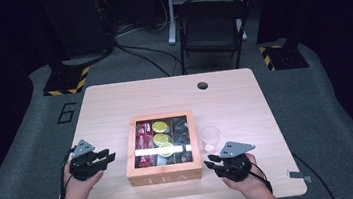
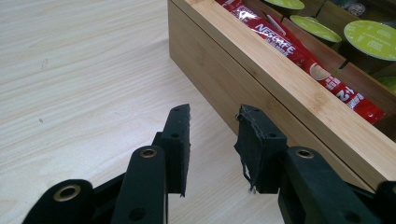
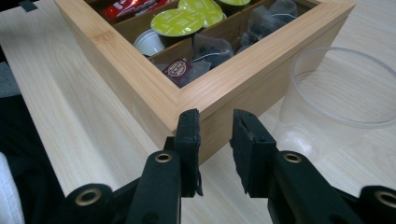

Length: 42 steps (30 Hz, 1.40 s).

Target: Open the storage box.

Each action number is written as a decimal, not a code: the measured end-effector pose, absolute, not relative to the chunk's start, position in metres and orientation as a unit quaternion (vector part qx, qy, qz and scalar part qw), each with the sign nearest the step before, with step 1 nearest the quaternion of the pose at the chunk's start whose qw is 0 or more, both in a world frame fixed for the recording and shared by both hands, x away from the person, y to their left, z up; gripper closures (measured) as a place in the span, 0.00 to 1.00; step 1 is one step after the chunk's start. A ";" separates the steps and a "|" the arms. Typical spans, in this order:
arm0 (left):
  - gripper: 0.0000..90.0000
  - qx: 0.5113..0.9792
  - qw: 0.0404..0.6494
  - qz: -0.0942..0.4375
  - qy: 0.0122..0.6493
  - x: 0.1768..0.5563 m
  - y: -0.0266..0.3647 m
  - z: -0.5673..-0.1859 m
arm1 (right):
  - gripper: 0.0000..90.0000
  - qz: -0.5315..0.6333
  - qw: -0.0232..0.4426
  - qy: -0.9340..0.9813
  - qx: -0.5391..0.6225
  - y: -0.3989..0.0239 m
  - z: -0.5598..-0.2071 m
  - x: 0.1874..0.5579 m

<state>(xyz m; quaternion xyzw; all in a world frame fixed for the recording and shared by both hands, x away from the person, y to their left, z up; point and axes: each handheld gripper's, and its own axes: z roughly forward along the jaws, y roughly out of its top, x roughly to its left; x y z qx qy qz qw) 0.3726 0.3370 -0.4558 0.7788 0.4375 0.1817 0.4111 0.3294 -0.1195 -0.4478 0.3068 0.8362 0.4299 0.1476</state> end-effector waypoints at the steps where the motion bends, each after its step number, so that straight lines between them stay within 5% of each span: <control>1: 0.71 0.780 0.410 0.180 0.437 0.373 0.337 -0.456 | 0.80 0.429 0.144 0.837 0.306 -0.119 -0.448 0.329; 42: 0.71 0.785 0.407 0.175 0.432 0.380 0.333 -0.458 | 0.96 0.396 0.119 0.868 0.274 -0.106 -0.466 0.323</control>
